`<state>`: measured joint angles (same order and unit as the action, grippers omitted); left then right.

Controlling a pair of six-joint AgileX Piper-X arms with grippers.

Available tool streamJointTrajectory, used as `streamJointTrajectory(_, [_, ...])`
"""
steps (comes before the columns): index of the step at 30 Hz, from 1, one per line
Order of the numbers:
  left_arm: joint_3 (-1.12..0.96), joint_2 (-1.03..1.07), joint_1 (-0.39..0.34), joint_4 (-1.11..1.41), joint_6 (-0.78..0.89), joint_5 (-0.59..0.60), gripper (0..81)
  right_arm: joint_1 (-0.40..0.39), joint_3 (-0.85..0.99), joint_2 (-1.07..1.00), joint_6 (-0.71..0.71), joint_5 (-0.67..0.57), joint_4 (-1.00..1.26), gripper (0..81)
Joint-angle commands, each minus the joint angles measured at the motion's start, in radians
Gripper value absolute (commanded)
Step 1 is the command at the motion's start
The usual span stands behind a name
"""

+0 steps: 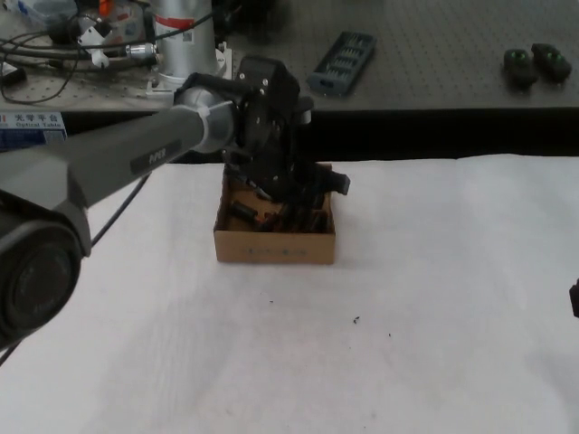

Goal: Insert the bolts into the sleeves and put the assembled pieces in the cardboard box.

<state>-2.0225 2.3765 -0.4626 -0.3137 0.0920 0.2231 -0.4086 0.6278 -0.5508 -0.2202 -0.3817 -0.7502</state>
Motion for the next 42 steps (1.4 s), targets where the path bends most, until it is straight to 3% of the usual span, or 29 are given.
streamJointTrajectory(1, [-0.014, -0.095, 0.024, -0.007, 0.037, -0.001, 23.0, 0.005, 0.001, 0.007, -0.002, 0.082, 0.03, 3.7])
streamJointTrajectory(5, [-0.011, -0.17, 0.054, -0.009, 0.037, -0.001, 21.5, 0.005, 0.001, 0.007, 0.0, 0.168, 0.079, 3.7])
streamJointTrajectory(14, [-0.011, -0.32, 0.113, -0.187, 0.035, -0.061, 21.5, 0.005, 0.001, 0.007, 0.045, 0.21, 0.215, 3.7])
streamJointTrajectory(25, [0.085, -0.465, 0.114, -0.204, 0.003, -0.055, 17.1, 0.005, 0.001, 0.007, 0.07, 0.238, 0.267, 3.7])
streamJointTrajectory(42, [1.202, -1.151, 0.114, 0.52, 0.066, -0.086, 17.0, 0.005, 0.001, 0.007, 0.07, 0.26, 0.321, 3.7])
